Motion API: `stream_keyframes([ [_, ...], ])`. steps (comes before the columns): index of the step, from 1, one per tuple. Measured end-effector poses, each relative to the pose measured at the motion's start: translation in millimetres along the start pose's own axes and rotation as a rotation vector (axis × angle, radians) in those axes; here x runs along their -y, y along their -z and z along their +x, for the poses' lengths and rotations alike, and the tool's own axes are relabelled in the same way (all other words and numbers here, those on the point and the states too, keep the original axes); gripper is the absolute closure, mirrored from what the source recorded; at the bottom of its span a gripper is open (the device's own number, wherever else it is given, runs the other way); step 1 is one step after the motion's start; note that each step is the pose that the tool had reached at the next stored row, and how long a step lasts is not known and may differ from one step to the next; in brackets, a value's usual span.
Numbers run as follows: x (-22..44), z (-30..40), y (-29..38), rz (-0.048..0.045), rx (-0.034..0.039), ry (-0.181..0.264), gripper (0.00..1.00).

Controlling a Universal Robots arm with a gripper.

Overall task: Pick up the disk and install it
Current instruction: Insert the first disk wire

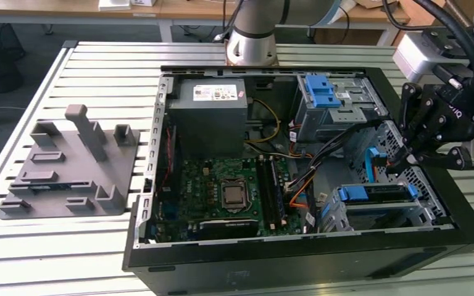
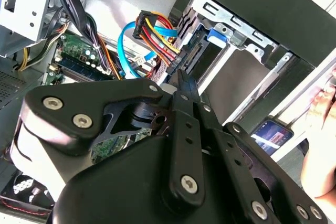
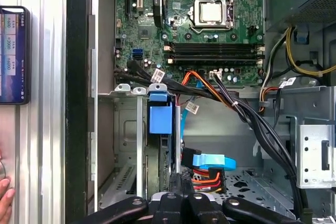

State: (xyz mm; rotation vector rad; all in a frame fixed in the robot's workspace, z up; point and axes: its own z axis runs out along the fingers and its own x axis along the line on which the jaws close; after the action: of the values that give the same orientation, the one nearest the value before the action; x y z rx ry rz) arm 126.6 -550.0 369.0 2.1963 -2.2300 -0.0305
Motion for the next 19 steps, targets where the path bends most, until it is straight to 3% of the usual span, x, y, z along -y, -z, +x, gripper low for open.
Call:
stream_keyframes([
  [1,1.2,-1.7,-4.2,0.0025,-0.0010,0.000,0.76],
  [19,-0.9,-4.5,-14.9,0.0157,0.0046,0.000,0.76],
])
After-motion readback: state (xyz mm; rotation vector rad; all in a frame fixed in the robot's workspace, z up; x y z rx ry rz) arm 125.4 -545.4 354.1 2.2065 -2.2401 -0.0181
